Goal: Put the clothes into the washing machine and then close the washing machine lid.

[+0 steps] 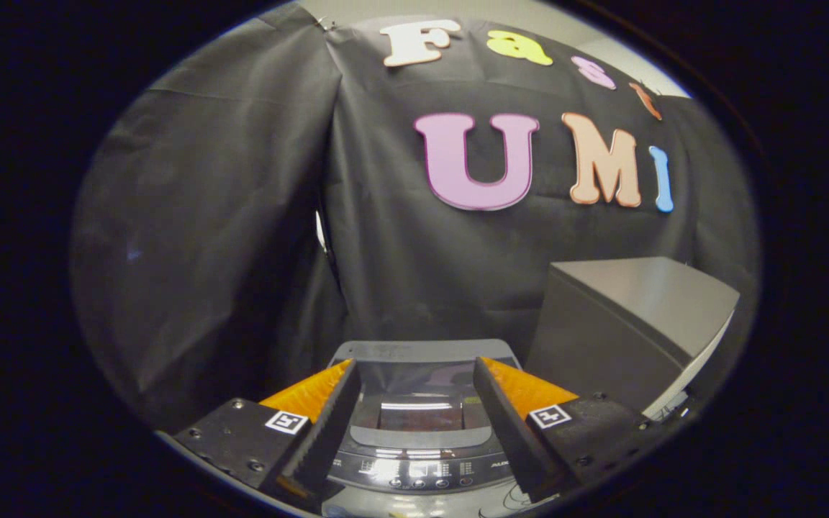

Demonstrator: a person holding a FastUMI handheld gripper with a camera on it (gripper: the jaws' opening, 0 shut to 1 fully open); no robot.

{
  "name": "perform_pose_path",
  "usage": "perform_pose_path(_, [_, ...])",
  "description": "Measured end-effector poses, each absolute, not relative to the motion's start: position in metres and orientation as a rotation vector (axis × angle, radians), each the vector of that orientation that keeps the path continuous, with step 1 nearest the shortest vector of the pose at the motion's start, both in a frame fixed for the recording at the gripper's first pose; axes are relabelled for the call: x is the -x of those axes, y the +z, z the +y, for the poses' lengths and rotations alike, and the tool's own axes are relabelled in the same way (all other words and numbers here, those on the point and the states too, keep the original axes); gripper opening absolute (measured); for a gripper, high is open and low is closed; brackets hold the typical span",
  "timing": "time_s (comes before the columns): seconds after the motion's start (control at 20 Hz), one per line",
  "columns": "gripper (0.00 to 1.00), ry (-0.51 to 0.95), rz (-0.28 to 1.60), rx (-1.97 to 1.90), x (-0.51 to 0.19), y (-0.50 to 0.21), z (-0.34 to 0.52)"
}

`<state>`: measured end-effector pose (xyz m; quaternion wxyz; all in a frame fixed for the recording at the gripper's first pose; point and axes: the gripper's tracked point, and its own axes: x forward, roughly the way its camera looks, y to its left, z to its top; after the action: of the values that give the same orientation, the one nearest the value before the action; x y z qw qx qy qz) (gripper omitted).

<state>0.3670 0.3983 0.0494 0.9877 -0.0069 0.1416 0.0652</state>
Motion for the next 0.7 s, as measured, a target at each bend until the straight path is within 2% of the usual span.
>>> perform_pose_path(0.4, [0.96,0.169,0.127,0.026,-0.301,0.101,0.386])
perform_pose_path(0.7, [0.97,0.156,0.081,0.036,-0.254,0.097,0.349])
